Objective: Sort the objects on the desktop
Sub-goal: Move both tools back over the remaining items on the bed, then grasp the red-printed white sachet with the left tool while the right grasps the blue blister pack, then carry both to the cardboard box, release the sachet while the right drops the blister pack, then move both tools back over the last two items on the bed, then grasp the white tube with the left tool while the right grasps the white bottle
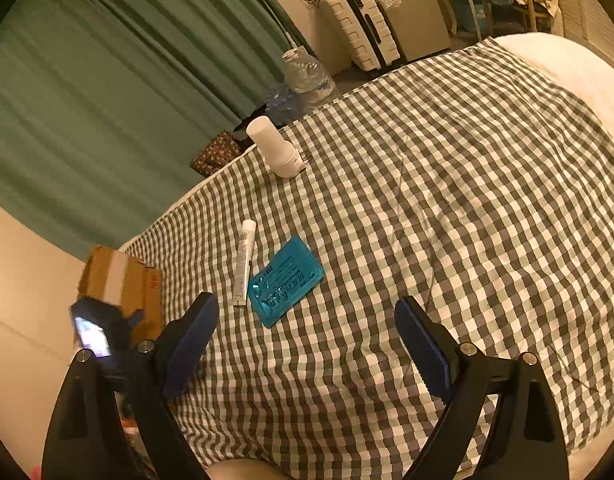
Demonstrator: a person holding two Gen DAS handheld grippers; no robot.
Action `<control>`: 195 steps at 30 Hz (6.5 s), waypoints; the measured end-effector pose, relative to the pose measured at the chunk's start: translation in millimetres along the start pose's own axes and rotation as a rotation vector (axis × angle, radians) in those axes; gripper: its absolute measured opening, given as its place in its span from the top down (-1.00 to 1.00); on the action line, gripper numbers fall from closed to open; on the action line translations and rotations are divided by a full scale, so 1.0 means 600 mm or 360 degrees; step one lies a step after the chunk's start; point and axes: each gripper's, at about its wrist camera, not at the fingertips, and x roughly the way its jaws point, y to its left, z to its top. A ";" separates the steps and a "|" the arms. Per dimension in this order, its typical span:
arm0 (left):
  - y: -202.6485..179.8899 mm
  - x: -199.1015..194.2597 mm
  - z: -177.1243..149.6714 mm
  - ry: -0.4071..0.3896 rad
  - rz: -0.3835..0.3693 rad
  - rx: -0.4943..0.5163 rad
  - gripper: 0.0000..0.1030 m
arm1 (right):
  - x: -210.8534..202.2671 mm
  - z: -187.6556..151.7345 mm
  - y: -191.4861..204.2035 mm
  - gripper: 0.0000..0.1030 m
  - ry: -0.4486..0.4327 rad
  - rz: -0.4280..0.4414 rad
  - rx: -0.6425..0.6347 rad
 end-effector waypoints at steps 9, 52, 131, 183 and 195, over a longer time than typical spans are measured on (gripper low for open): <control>-0.030 -0.012 -0.013 0.0097 -0.0293 -0.0335 -1.00 | 0.040 -0.022 0.030 -0.76 0.0085 -0.0053 -0.0131; 0.038 0.021 -0.070 0.0342 -0.0371 -0.1094 0.39 | 0.234 0.002 0.032 0.85 0.0205 -0.0134 -0.0573; 0.275 -0.412 -0.009 -0.0149 -0.0182 -0.1055 -1.00 | -0.274 0.042 0.378 -0.86 -0.0280 0.0127 -0.0840; -0.055 0.162 0.178 0.0096 -0.0115 -0.1013 -0.54 | 0.359 0.214 0.078 0.14 -0.0165 -0.0154 -0.0601; 0.003 0.069 0.170 0.0095 -0.0372 -0.1086 0.50 | 0.249 0.156 0.100 0.15 -0.0172 -0.0138 -0.0645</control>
